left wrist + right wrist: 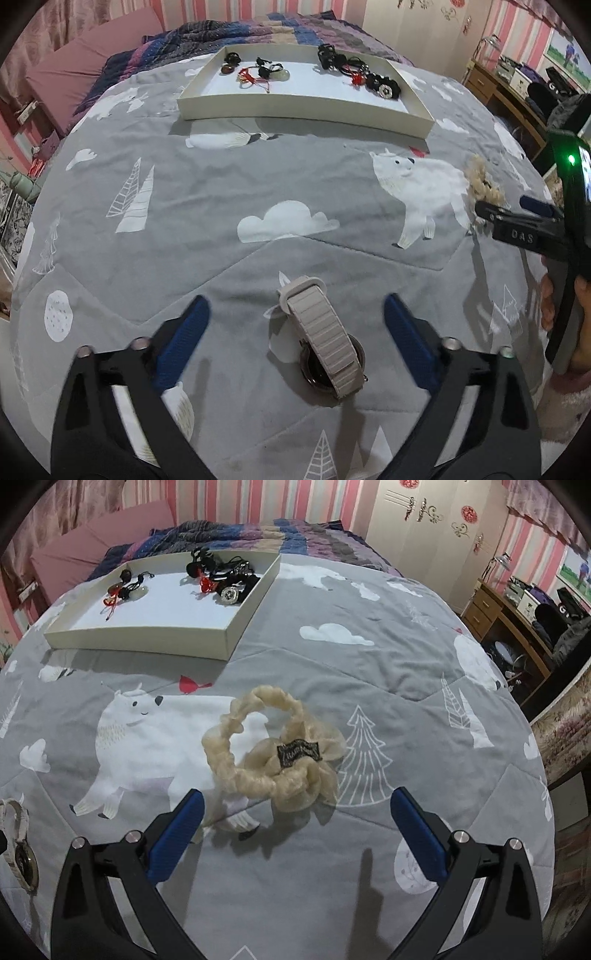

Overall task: Organize jewelry
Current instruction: 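Move left tool to white watch band while right tool approaches cream scrunchie, then close left tool on watch band while right tool closes on scrunchie, then carry watch band in left tool over tray while right tool carries scrunchie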

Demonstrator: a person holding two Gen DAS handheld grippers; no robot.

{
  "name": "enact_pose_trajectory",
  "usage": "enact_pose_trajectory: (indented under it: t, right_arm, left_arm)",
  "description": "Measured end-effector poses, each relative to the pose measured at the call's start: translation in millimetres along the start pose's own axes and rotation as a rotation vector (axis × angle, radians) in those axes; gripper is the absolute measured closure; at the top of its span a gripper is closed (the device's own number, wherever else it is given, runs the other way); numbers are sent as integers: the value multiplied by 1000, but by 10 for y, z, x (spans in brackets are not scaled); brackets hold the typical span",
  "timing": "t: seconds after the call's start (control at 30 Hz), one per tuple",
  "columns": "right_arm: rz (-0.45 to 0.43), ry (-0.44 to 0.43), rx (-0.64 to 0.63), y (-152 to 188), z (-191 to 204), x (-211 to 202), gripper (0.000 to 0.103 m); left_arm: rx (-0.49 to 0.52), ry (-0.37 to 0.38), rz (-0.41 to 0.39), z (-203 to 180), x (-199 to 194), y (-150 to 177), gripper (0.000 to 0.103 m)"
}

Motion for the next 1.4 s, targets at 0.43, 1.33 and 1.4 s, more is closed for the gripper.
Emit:
enact_pose_trajectory:
  t: [0.43,1.33,1.4]
  right_arm:
    - [93,-73,17,-61,44,176,78]
    - [-69,-134,64,-734,104,-208,92]
    - [-78,-146,63,-841,164,-209,92]
  left_arm:
    - [26,79,87,-106,140,82,68]
    - [55,162,-123,-35,-327,-851,84]
    - [62,146,-155,-2,-338,-1041,84]
Point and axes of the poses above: each gripper's, at about its wrist camera, not at the fingertips, and x roughly the way its jaws point, z to its left, y to its underside, the point moved 6 cm from there along x, roughly the way its jaws point, and after that the axes turned 6 degrees about -z, right-handed, at the moved point
